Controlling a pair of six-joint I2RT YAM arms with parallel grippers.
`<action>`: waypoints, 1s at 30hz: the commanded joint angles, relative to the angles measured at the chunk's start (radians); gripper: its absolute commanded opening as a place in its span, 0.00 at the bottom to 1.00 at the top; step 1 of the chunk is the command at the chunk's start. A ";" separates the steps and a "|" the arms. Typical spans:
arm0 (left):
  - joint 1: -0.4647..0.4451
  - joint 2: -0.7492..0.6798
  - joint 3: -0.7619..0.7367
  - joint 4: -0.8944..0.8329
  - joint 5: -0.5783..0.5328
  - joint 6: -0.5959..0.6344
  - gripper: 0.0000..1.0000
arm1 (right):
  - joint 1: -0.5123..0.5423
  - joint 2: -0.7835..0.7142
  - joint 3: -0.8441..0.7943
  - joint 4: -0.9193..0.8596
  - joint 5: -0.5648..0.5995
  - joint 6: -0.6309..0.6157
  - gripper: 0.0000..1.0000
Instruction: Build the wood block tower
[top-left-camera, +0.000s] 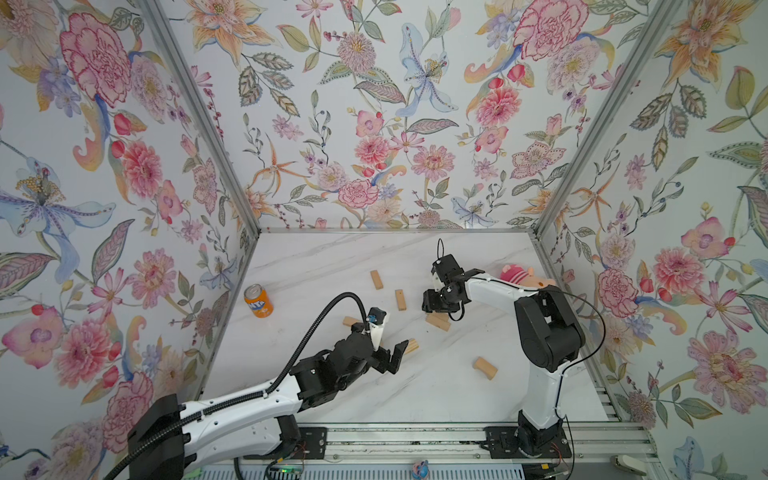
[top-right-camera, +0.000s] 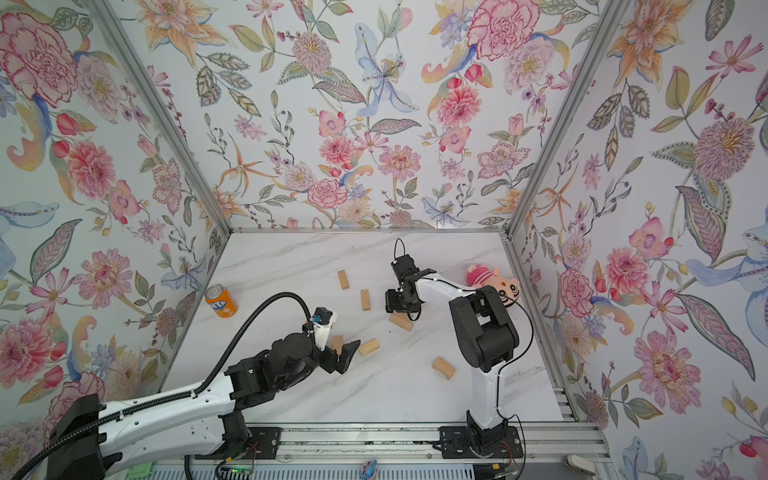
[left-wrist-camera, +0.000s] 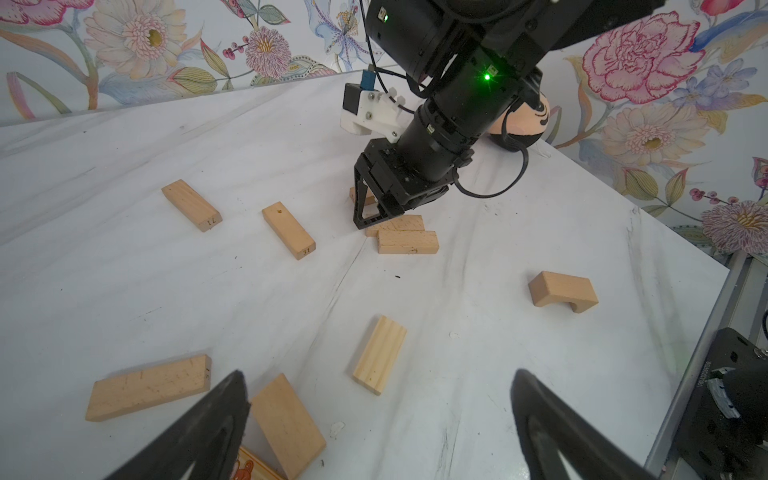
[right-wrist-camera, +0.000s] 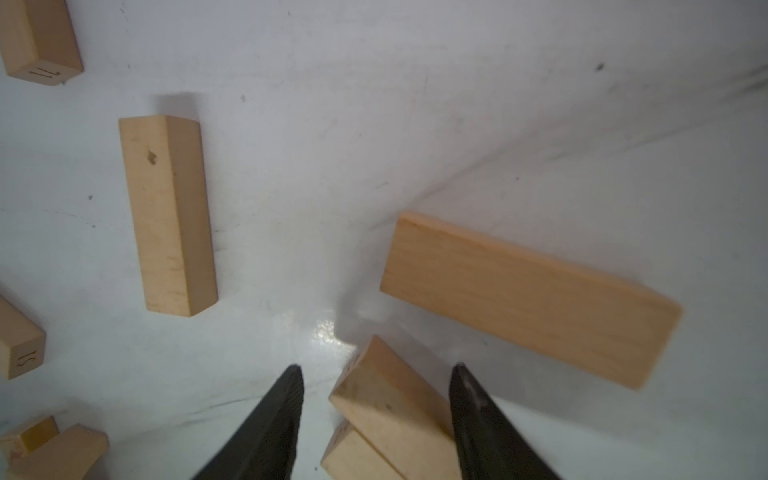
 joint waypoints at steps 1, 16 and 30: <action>-0.012 -0.030 -0.021 -0.034 -0.031 0.004 0.99 | 0.009 0.018 0.045 -0.027 0.010 0.006 0.59; -0.015 -0.037 -0.018 -0.046 -0.054 0.020 0.99 | -0.058 0.055 0.255 -0.254 0.251 -0.273 0.56; -0.013 0.042 0.021 -0.029 -0.026 0.073 0.99 | -0.028 0.110 0.261 -0.259 0.229 -0.443 0.57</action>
